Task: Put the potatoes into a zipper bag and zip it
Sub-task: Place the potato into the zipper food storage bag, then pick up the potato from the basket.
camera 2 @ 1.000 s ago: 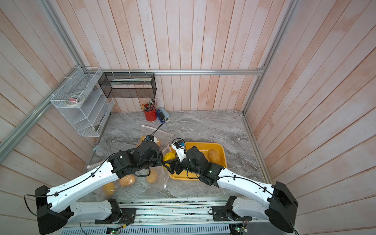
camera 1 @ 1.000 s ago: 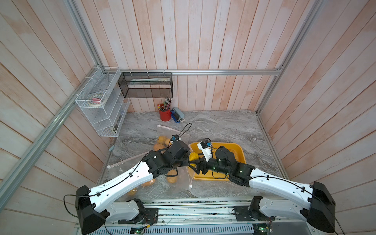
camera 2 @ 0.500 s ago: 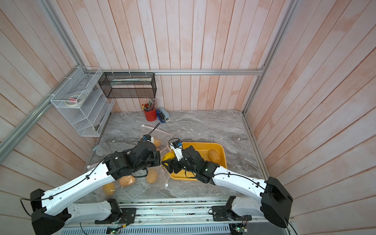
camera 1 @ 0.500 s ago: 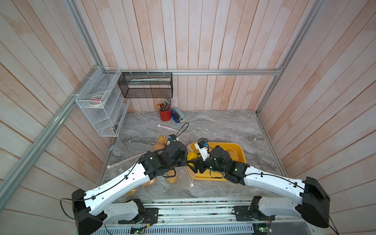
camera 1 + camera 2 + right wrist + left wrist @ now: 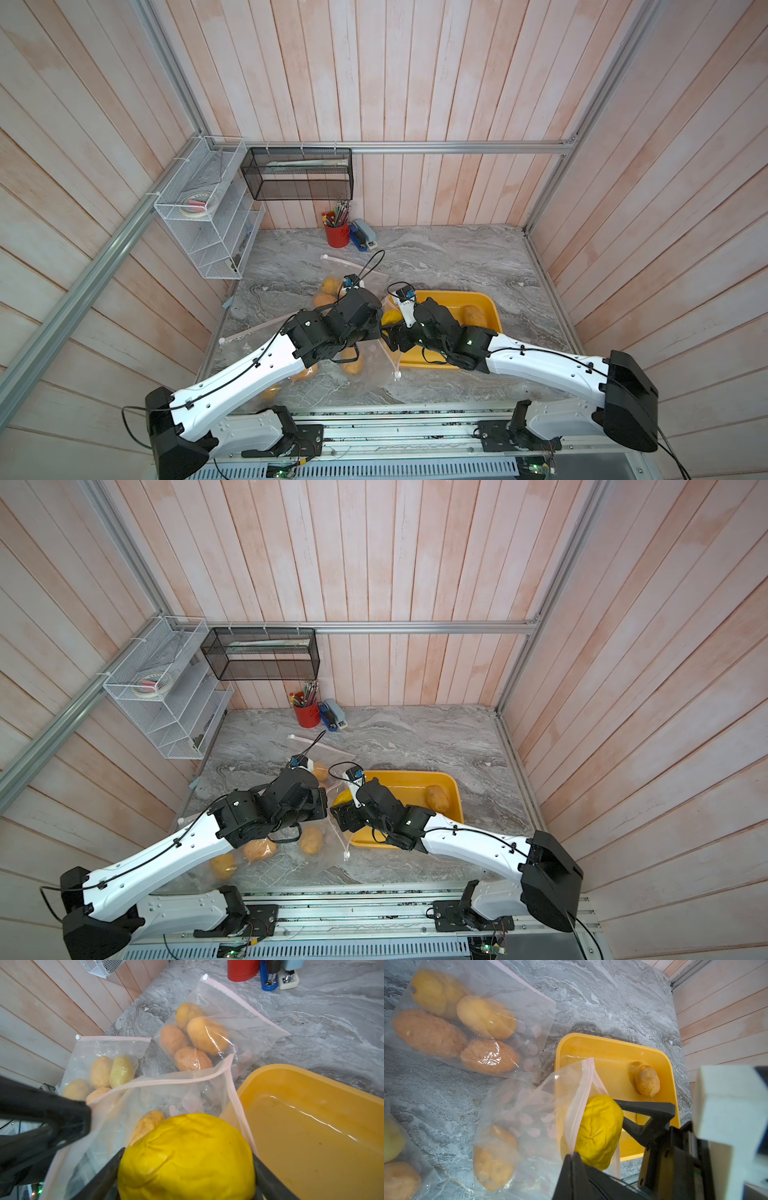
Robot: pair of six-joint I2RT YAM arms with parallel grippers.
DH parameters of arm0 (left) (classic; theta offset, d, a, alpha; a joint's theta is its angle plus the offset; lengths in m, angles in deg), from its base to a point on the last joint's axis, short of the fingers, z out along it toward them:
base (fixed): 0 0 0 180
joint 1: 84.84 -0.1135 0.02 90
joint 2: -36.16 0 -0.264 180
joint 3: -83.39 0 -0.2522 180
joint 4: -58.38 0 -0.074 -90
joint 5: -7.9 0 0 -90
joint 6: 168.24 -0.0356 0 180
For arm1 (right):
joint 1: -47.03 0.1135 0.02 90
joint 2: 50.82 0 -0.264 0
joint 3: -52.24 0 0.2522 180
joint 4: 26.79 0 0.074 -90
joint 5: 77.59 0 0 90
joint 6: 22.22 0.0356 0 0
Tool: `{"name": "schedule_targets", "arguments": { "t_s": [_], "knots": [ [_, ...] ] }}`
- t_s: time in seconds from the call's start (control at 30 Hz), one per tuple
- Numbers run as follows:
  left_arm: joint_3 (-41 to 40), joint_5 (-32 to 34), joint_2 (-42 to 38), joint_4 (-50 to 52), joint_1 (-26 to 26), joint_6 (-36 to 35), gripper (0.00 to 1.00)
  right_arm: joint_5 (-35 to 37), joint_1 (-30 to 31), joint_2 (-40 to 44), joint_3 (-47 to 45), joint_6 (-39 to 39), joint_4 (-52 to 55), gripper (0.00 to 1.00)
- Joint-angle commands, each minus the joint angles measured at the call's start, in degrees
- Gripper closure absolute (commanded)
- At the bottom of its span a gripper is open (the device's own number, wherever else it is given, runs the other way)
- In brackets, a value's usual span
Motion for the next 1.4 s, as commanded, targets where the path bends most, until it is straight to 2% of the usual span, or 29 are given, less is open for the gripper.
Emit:
{"name": "schedule_targets", "arguments": {
  "t_s": [0.0, 0.13, 0.17, 0.2, 0.43, 0.57, 0.67, 0.87, 0.93, 1.0, 1.07, 1.2, 1.3, 1.37],
  "knots": [
    [0.25, 1.48, -1.17, 1.02, 0.02, 0.21, 1.0, 4.96, 0.22, -0.66, 1.73, 1.69, 4.26, 0.22],
    [0.23, 1.47, -1.3, 1.06, 0.03, 0.28, 1.0, 4.49, 0.35, -0.19, 2.27, 2.19, 5.57, 0.17],
    [0.18, 1.55, -1.32, 1.03, 0.01, 0.28, 1.0, 4.32, 0.39, 0.08, 2.32, 2.19, 5.78, 0.07],
    [0.08, 1.56, -1.35, 1.03, 0.01, 0.29, 1.0, 3.96, 0.59, 0.43, 2.24, 2.3, 5.83, 0.02],
    [0.08, 1.35, -1.13, 0.86, 0.01, 0.37, 1.0, 1.76, 1.86, 3.65, 2.4, 2.49, 6.0, 0.02],
    [0.02, 1.37, -1.04, 0.9, 0.03, 0.36, 1.0, 3.22, 1.89, 6.89, 2.74, 3.97, 8.6, 0.02],
    [-0.22, 1.37, -1.09, 0.96, -0.01, 0.37, 1.0, 8.29, 1.82, 10.56, 3.37, 5.69, 13.21, 0.02],
    [-0.52, 1.37, -1.38, 0.77, 0.03, 0.54, 1.0, 27.37, 0.58, 20.66, 0.86, 9.88, 22.33, 0.02],
    [-0.61, 1.3, -1.43, 0.87, 0.03, 0.62, 1.0, 32.27, -1.73, 23.52, -0.41, 13.35, 24.88, 0.02],
    [-0.69, 1.31, -1.52, 0.86, 0.04, 0.72, 1.0, 33.04, -6.75, 25.3, -1.28, 16.86, 27.32, 0.02],
    [-0.71, 1.32, -1.7, 0.94, 0.03, 0.89, 1.0, 30.48, -12.63, 26.0, -2.08, 19.25, 28.7, 0.02],
    [-0.73, 1.39, -1.87, 0.9, 0.03, 0.98, 1.0, 20.29, -25.45, 24.44, -4.26, 20.91, 27.59, 0.02],
    [-0.7, 1.41, -1.79, 0.88, 0.03, 0.98, 1.0, 19.79, -29.49, 22.82, -6.93, 22.41, 23.82, 0.02],
    [-0.77, 1.38, -1.7, 0.89, 0.02, 0.9, 1.0, 19.31, -30.7, 21.09, -7.16, 18.7, 22.52, 0.02]
  ]
}}
